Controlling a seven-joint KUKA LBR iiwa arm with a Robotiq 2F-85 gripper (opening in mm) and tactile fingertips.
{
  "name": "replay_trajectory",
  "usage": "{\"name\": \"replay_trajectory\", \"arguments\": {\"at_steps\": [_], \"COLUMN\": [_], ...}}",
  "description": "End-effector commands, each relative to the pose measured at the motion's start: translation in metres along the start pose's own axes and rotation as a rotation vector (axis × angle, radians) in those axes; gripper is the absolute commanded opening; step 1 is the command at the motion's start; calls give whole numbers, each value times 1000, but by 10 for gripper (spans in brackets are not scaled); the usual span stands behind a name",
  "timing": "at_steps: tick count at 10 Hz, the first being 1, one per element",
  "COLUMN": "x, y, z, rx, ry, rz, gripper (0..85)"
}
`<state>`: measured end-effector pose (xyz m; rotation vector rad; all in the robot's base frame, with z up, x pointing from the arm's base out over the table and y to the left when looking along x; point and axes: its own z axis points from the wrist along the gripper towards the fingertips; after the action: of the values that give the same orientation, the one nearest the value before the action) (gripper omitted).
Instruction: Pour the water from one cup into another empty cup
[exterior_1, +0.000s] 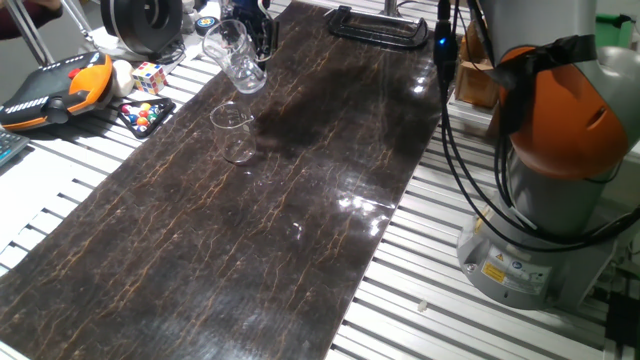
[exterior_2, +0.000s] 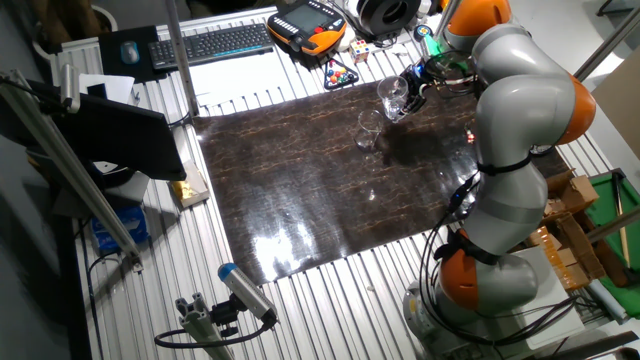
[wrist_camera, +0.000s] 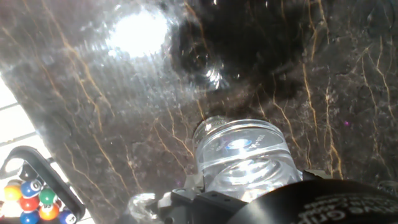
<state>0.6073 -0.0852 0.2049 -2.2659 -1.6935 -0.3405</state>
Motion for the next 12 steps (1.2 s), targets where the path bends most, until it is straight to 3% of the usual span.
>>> {"name": "replay_trajectory", "arguments": {"at_steps": [1,5,9,12], "x": [-1,-4,-15,-18], "y": [0,3,7,8], "z": [-1,-4,-4,-3], "rx": [-4,-22,-34,-53], "ry": [-13,-64,-108,-160], "rz": [0,8,-13,14], "gripper": [7,7,7,7]}}
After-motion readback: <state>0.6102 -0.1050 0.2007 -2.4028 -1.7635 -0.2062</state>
